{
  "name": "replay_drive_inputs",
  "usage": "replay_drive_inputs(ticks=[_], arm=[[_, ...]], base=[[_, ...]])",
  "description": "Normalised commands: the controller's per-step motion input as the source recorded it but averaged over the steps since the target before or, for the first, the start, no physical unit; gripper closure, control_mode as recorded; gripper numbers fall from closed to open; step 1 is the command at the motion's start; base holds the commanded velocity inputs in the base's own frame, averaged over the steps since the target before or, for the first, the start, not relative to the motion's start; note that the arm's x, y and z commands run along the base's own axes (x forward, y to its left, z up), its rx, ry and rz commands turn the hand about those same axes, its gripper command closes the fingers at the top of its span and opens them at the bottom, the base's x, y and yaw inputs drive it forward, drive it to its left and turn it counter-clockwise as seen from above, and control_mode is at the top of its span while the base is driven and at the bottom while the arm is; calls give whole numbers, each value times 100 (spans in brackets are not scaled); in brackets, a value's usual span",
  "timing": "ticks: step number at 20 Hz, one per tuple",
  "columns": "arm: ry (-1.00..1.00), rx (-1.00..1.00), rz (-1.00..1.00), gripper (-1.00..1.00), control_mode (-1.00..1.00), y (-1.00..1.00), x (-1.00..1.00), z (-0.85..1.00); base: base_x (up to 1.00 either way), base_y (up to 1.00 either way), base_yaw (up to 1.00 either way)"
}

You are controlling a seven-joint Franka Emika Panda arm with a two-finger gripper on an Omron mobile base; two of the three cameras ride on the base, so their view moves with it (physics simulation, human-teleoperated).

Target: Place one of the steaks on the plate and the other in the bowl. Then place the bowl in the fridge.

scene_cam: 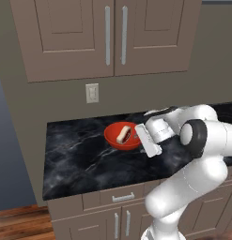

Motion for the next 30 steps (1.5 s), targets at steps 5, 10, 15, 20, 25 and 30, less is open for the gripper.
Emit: replay_drive_inputs(ticks=[5, 10, 15, 20, 25, 30], arm=[[0, 0, 3, -100, -100, 0, 42, -29], [0, 0, 2, 100, -100, 1, 33, -22], [0, 0, 0, 100, -100, 0, 2, -1], [0, 0, 0, 100, -100, 2, 0, -14], [0, 0, 0, 100, -100, 10, 0, -18], [-7, -1, -8, 100, -100, 24, -15, -18]], base=[[0, 0, 0], [0, 0, 0], [0, 0, 0], [0, 0, 0], [0, 0, 0], [0, 0, 0]])
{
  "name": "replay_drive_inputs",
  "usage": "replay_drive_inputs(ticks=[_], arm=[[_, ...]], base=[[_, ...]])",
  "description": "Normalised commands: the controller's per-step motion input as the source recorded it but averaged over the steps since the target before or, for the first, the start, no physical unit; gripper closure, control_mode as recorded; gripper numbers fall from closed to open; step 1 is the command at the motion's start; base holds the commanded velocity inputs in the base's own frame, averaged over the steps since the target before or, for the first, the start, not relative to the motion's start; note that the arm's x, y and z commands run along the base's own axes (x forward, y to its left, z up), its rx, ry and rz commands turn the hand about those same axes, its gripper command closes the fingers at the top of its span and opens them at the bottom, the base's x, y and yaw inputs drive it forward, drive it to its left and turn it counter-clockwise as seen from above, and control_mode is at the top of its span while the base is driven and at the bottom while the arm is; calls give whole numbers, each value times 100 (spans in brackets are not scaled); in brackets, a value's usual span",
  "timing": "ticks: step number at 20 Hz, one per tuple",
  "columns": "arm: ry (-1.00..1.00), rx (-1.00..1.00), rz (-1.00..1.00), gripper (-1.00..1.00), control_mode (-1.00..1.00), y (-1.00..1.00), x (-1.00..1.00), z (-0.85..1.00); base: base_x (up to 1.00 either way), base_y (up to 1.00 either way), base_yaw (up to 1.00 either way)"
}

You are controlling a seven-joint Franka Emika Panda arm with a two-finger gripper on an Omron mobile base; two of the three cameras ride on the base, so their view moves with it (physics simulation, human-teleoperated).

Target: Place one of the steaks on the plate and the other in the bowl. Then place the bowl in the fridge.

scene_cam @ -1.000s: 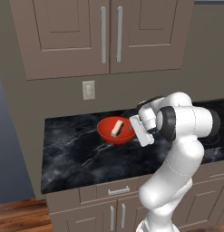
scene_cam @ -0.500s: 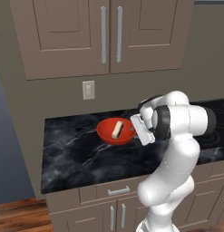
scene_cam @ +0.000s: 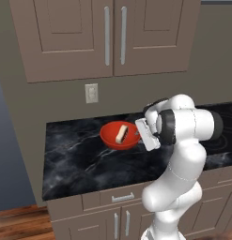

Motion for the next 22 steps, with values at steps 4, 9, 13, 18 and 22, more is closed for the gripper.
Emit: replay_drive_inputs(ticks=[4, 9, 13, 18, 22], arm=[[-6, -4, -1, 100, -100, 36, -2, -11], [-1, -2, 14, 100, -100, 23, 0, 0], [-2, -3, 16, 100, -100, 12, 0, 0], [-1, 0, 2, 100, -100, 0, -4, 0], [-7, 1, -1, 100, -100, -9, -49, 45]], base=[[0, 0, 0], [0, 0, 0], [0, 0, 0], [0, 0, 0], [0, 0, 0]])
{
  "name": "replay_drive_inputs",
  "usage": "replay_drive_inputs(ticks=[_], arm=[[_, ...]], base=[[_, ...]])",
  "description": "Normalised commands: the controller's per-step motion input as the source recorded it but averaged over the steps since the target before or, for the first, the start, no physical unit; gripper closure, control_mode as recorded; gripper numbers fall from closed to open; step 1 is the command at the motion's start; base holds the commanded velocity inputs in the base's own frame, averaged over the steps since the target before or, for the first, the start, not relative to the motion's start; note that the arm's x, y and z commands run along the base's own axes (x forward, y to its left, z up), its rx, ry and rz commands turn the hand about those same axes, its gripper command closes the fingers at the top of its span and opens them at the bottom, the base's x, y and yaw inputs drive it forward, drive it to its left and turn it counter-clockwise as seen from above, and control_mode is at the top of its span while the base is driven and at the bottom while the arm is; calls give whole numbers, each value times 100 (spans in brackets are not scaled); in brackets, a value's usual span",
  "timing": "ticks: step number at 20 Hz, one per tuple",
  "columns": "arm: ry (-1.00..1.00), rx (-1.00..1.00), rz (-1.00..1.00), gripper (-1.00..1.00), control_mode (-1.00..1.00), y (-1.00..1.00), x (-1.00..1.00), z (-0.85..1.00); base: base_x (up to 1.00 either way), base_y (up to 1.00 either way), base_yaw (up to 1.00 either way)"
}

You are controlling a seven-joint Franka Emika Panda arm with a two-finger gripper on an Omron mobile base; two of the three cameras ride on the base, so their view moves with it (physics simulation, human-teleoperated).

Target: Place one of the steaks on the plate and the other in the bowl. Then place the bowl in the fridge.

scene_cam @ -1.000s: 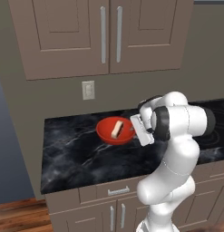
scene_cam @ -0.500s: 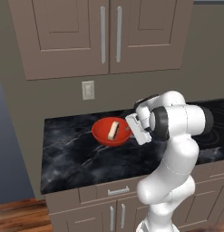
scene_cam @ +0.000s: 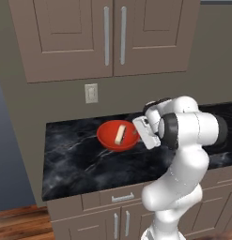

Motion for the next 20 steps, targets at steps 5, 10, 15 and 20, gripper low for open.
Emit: replay_drive_inputs(ticks=[5, 10, 15, 20], arm=[[-4, 0, -3, 100, -100, -14, -54, 98], [5, 0, -4, 100, -100, -22, -43, 100], [12, 0, 0, 100, -100, -14, -68, 97], [-7, 0, 0, 100, -100, -33, -98, 85]], base=[[0, 0, 0], [0, 0, 0], [0, 0, 0], [0, 0, 0]])
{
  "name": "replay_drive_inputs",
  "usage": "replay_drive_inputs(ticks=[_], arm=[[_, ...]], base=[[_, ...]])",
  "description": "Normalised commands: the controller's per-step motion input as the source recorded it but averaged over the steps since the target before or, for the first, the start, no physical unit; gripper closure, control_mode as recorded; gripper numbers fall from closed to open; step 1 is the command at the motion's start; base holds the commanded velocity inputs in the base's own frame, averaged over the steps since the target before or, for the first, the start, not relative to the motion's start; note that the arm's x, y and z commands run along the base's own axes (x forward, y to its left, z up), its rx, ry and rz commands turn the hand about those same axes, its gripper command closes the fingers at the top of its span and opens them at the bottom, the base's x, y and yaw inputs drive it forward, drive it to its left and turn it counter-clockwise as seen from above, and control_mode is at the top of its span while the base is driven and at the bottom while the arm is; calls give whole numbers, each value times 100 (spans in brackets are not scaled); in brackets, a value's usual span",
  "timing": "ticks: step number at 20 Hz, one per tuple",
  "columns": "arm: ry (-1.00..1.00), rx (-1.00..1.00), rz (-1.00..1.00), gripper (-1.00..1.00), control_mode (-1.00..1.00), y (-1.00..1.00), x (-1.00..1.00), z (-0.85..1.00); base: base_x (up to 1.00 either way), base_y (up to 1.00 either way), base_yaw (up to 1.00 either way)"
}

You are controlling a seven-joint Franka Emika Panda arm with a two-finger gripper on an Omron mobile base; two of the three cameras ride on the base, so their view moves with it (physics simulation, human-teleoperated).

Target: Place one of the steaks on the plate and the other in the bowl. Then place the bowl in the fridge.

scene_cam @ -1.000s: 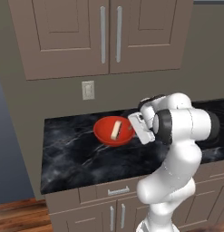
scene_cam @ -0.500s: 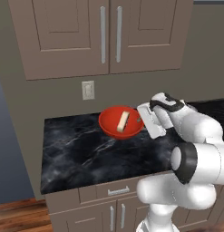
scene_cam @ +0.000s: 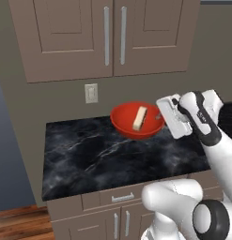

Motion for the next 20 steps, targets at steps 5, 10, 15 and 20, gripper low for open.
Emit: replay_drive_inputs(ticks=[5, 10, 15, 20], arm=[[-15, 0, 0, 100, -100, -29, -100, 42], [-1, 0, -3, 100, -100, -17, -90, 1], [0, 0, -7, 100, -100, -31, -66, 10], [0, 0, -7, 100, -100, -33, -74, 16]], base=[[0, 0, 0], [0, 0, 0], [0, 0, 0], [0, 0, 0]])
